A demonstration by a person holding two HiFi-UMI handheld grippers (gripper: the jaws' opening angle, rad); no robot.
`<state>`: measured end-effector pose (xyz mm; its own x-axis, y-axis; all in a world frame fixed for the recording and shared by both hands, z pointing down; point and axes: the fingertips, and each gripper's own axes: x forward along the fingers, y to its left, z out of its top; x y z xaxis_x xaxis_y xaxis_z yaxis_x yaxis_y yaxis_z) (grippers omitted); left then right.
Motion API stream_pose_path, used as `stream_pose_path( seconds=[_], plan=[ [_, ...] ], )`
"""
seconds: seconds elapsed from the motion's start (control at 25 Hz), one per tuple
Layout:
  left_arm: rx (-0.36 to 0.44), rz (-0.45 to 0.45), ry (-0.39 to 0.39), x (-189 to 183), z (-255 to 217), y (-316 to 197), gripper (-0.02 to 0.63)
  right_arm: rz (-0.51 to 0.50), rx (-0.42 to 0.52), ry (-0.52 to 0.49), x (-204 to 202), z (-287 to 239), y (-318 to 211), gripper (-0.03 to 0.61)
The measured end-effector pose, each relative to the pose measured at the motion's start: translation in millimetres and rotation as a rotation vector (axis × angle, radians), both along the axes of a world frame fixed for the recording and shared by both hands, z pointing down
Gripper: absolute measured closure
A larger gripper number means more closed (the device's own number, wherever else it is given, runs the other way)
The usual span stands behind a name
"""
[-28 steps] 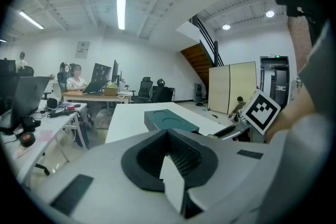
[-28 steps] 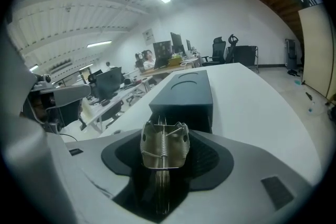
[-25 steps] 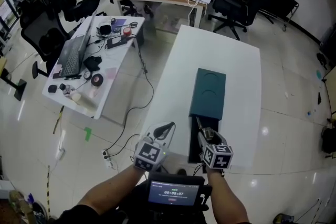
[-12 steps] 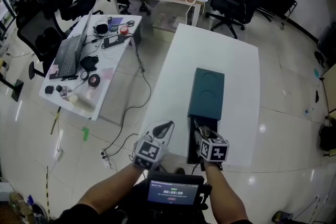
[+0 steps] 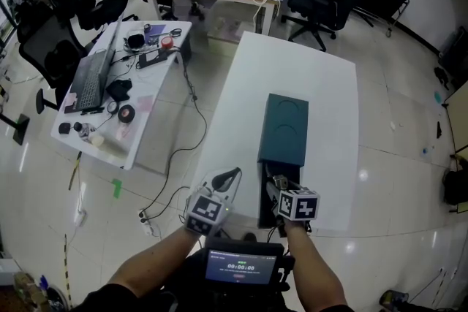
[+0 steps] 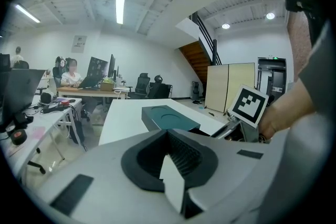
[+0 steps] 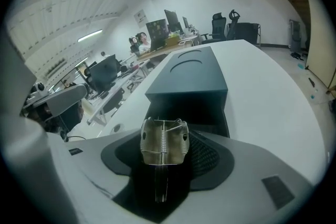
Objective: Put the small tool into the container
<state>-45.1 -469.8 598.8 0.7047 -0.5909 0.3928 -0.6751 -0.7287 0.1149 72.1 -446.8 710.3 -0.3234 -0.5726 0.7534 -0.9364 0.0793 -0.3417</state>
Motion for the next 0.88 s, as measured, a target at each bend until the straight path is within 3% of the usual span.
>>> stream_pose_path(
  seconds=[0.56,0.88],
  plan=[
    [-0.011,-0.011,0.006,5.9,-2.4,-0.9,0.604,-0.009,-0.012,0.008,9.2,-4.0,2.8,0.29],
    [-0.025,-0.017,0.008,7.4,2.6,-1.3,0.604,-0.086,-0.054,0.055,14.9,6.2,2.4,0.305]
  ],
)
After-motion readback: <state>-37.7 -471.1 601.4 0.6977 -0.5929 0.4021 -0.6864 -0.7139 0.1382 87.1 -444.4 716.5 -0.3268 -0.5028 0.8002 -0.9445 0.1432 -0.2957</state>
